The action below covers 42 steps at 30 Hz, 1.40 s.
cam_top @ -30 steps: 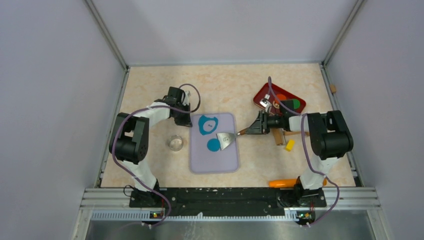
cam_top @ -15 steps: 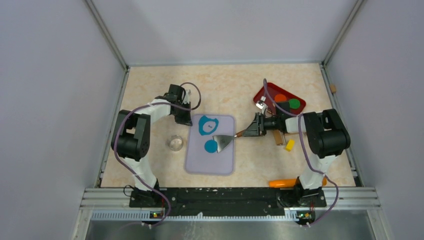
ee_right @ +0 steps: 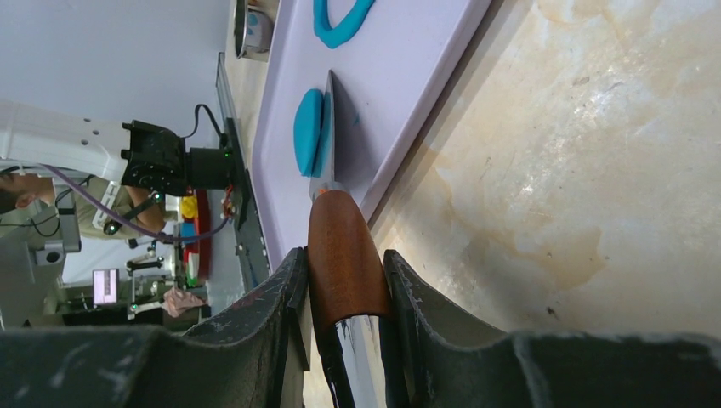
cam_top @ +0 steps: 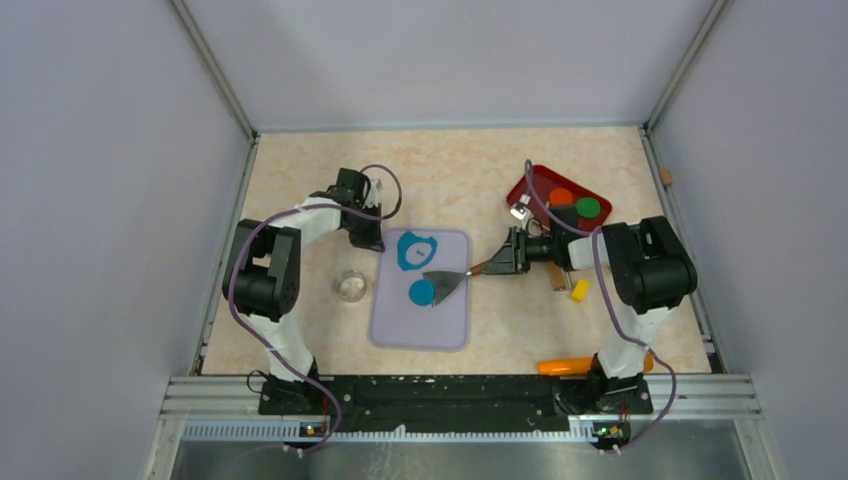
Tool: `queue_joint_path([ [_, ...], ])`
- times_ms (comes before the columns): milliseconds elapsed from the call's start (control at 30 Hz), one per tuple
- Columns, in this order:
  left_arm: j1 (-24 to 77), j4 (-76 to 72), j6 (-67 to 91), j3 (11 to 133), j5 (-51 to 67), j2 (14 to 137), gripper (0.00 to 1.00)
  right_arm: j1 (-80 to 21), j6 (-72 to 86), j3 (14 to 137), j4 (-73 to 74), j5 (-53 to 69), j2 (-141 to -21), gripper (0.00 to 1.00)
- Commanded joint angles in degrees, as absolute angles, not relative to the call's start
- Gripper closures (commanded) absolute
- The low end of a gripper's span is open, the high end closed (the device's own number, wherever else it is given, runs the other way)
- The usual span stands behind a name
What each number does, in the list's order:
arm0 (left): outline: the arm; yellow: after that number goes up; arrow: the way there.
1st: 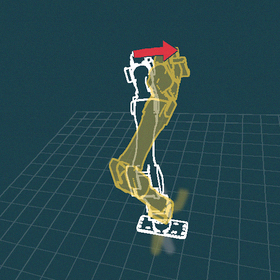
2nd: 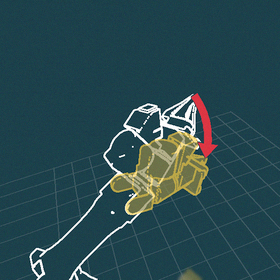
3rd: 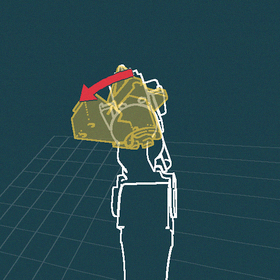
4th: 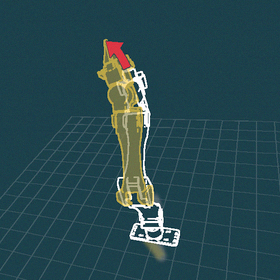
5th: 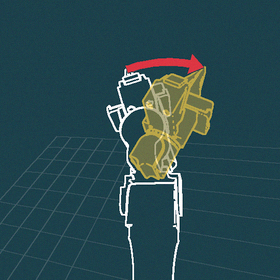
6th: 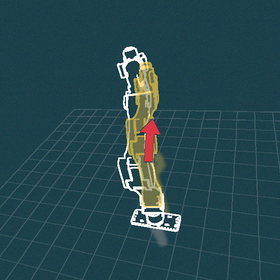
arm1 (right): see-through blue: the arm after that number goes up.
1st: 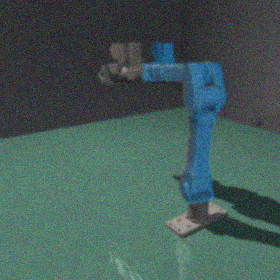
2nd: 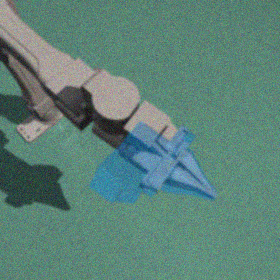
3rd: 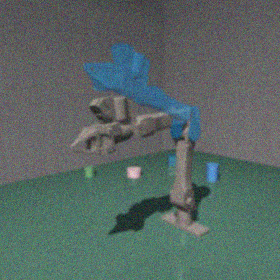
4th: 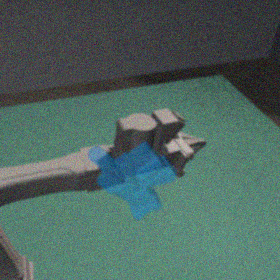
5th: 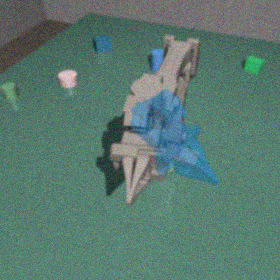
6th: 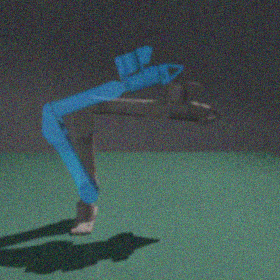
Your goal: Roll out the dumpling wrappers from the dough
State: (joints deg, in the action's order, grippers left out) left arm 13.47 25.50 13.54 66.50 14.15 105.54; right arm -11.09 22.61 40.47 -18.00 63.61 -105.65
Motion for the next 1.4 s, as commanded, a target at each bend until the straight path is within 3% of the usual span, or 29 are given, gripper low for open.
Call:
queue_joint_path([
  [0,13.2,21.4,11.7,65.8,11.6,108.7,1.0,-13.7,20.7,39.2,-23.0,55.0,-108.3,1.0],
  [1367,13.2,21.4,7.6,66.9,16.7,108.1,1.0,-13.7,54.7,36.5,-65.7,71.2,-116.2,1.0],
])
